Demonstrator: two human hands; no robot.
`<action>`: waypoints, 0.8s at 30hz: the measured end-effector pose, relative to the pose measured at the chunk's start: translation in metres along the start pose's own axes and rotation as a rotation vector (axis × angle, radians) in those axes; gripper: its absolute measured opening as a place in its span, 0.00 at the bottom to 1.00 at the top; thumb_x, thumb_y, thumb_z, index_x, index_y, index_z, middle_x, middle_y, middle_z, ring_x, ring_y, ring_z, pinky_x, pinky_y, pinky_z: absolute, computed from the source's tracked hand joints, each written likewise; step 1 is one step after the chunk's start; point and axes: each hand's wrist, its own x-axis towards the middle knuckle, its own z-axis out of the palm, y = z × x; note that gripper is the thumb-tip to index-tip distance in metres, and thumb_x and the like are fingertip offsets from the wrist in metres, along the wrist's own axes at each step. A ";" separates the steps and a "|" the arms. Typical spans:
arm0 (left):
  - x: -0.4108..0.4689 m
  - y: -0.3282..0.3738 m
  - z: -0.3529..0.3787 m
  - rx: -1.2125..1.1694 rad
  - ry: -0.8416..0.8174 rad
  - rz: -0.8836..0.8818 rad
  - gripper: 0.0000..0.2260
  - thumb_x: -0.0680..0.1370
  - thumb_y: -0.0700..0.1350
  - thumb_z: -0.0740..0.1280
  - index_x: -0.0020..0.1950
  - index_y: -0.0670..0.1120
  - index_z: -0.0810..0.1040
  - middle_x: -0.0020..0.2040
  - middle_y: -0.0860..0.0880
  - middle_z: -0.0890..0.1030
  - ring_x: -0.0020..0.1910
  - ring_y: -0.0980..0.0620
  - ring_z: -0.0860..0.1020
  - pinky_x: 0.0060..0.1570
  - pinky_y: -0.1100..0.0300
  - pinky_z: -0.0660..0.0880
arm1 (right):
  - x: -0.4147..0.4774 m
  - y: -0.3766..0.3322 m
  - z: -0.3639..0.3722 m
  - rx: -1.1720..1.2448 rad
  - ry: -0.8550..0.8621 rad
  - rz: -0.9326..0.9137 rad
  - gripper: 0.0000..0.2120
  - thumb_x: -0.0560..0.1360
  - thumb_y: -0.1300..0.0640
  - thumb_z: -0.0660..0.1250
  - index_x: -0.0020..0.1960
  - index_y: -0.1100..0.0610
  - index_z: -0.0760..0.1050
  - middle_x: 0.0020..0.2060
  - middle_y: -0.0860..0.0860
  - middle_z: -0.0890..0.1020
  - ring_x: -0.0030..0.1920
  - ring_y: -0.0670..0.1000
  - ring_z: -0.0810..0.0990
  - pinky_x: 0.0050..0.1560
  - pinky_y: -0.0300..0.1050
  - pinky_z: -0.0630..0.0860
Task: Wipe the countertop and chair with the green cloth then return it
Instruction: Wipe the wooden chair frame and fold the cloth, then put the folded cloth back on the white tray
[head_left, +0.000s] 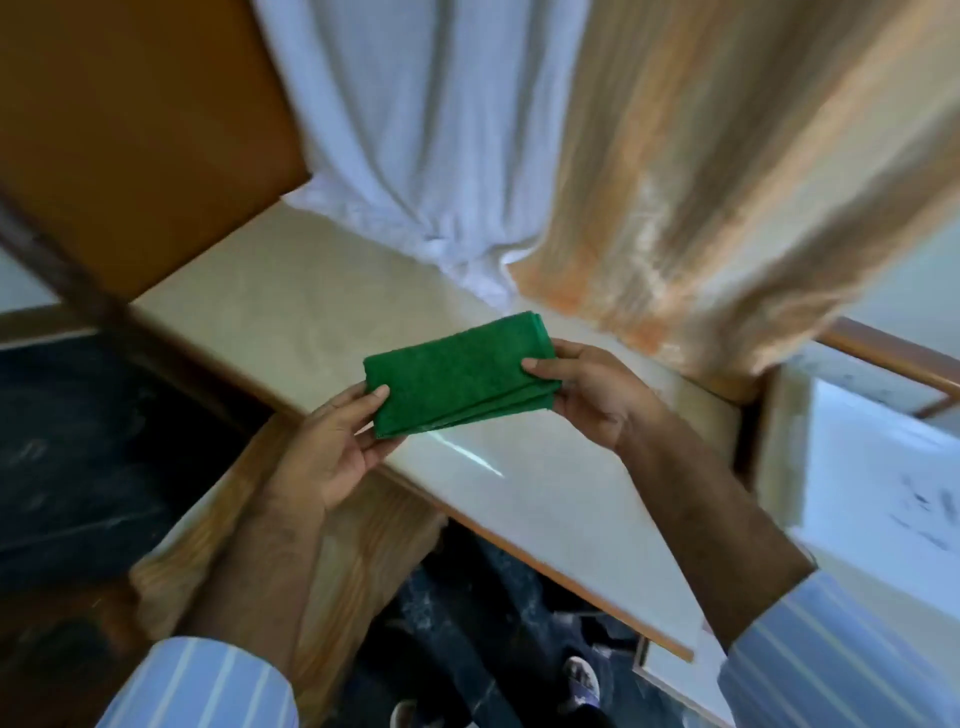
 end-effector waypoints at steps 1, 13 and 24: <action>0.004 -0.003 0.020 0.022 -0.015 0.009 0.13 0.78 0.39 0.69 0.63 0.44 0.80 0.55 0.43 0.85 0.48 0.47 0.86 0.43 0.55 0.83 | -0.010 -0.009 -0.017 0.020 0.030 -0.025 0.15 0.80 0.71 0.67 0.66 0.65 0.80 0.54 0.60 0.89 0.51 0.56 0.90 0.50 0.46 0.87; 0.014 -0.141 0.322 0.331 -0.352 0.004 0.11 0.76 0.38 0.71 0.58 0.42 0.82 0.51 0.42 0.87 0.47 0.47 0.86 0.40 0.58 0.82 | -0.191 -0.070 -0.296 -0.187 0.626 -0.302 0.10 0.76 0.64 0.76 0.56 0.61 0.85 0.48 0.57 0.91 0.50 0.57 0.91 0.44 0.42 0.87; 0.024 -0.304 0.476 1.159 -0.244 0.461 0.12 0.70 0.44 0.78 0.50 0.41 0.85 0.43 0.45 0.87 0.39 0.49 0.85 0.42 0.52 0.84 | -0.251 -0.024 -0.487 -0.809 1.020 0.012 0.17 0.73 0.51 0.81 0.58 0.57 0.85 0.47 0.51 0.89 0.43 0.47 0.86 0.42 0.38 0.82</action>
